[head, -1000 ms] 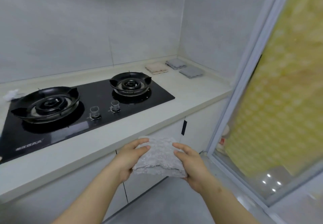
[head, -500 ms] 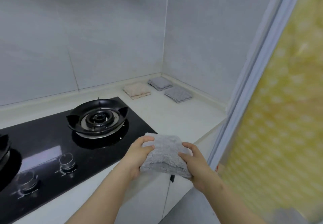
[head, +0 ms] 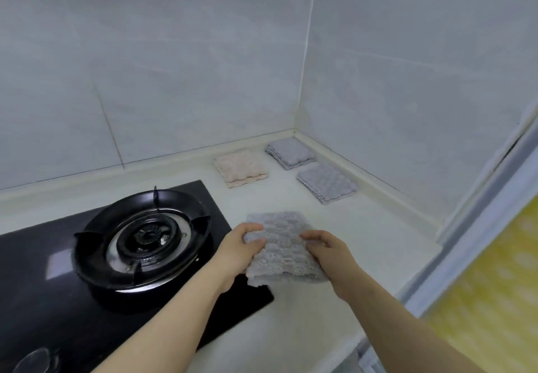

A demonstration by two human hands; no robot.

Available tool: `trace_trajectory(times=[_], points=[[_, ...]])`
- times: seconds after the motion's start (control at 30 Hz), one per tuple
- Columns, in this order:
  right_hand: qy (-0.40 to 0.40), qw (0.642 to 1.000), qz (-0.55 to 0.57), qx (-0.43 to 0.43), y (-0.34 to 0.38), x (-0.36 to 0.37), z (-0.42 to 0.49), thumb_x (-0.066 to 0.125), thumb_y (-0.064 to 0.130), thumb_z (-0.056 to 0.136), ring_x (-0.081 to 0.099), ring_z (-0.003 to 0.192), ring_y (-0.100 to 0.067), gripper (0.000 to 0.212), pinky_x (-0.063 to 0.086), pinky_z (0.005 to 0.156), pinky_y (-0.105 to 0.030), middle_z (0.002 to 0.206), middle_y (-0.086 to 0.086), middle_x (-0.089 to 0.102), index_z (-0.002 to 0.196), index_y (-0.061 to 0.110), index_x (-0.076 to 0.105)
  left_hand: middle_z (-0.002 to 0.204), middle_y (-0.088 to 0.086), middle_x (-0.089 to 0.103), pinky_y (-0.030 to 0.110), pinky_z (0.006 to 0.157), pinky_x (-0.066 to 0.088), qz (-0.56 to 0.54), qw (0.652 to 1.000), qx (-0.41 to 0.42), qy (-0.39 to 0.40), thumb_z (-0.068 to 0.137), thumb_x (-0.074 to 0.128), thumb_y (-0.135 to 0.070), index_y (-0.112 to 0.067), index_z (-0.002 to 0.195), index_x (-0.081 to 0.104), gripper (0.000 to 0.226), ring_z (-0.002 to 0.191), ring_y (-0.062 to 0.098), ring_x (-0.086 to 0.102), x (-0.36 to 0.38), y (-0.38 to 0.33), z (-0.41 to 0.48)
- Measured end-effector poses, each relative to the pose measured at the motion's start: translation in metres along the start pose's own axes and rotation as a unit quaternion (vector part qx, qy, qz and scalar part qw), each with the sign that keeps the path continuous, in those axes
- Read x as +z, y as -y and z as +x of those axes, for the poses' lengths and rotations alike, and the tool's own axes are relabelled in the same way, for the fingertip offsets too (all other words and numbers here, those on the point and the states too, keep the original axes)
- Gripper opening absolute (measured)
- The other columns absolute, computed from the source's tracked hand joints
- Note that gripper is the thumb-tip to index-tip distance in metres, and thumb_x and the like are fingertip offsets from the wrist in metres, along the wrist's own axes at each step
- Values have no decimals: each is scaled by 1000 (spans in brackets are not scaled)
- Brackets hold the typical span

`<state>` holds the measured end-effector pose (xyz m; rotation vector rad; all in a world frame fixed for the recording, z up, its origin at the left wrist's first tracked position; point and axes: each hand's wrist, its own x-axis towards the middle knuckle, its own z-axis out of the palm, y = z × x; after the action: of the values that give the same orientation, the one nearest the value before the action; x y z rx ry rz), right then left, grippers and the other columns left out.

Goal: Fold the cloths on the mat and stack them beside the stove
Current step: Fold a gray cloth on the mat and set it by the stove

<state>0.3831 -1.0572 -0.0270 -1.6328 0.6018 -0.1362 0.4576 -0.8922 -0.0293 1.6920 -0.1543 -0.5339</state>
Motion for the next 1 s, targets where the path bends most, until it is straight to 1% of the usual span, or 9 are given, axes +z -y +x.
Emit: trace_trajectory(times=[0.1,0.17,0.37,0.43,0.57,0.67,0.77,0.83,1.0], points=[[30,999,-28,-18,5,-6,51,48,-3,90,57,83,-25,26,49,74,-33,107,-18,61,92,20,61,86,-3,58,15,47,41,1,1000,-11,-18,88,64,-19,-22,118,53,32,62,8,52,7,-9,33],[54,997,-54,-27,10,-12,84,47,-3,91,59,93,-28,28,50,80,-33,116,-17,59,99,21,59,90,-8,57,10,46,43,-38,999,-19,-27,83,69,-14,-20,118,52,40,67,5,57,15,-15,55],[129,988,-79,-34,26,-20,167,43,-2,94,53,79,-3,31,44,51,-3,118,-3,51,110,20,57,100,-8,51,7,48,44,-60,994,-44,-83,77,72,2,-19,121,48,54,77,11,59,32,-22,110],[151,983,-92,-37,28,-18,184,44,-1,94,54,77,-5,31,45,54,-5,120,-1,51,110,22,56,105,-1,53,9,48,44,-56,991,-57,-104,76,71,4,-19,120,47,56,77,14,58,33,-19,122],[194,973,-122,-40,28,-8,217,44,2,95,61,92,-29,31,51,68,-31,122,6,50,112,25,55,113,8,52,17,61,48,-42,985,-70,-153,76,71,4,-22,122,46,58,80,16,56,32,-12,145],[220,962,-156,-52,20,1,231,44,2,95,58,108,-26,35,49,75,-31,124,9,50,120,23,55,120,10,49,21,68,52,-20,980,-92,-177,78,68,6,-21,130,43,63,84,18,58,29,-6,154],[237,948,-201,-66,11,6,247,45,4,93,57,72,-10,36,45,56,-18,124,2,55,120,26,54,117,3,45,15,70,48,25,979,-113,-169,79,65,7,-17,136,39,67,96,17,54,30,-6,162],[238,941,-231,-68,6,7,255,47,6,92,52,62,-8,35,40,48,-13,122,-2,56,120,26,54,114,2,44,13,71,47,62,977,-120,-167,80,64,8,-13,137,37,66,97,16,52,31,-5,167],[235,912,-322,-95,-1,6,262,51,23,90,58,88,-23,34,45,74,-28,123,-6,54,122,34,52,138,4,27,19,93,38,176,958,-143,-178,84,61,-3,-21,139,36,63,123,22,41,31,-1,172]])
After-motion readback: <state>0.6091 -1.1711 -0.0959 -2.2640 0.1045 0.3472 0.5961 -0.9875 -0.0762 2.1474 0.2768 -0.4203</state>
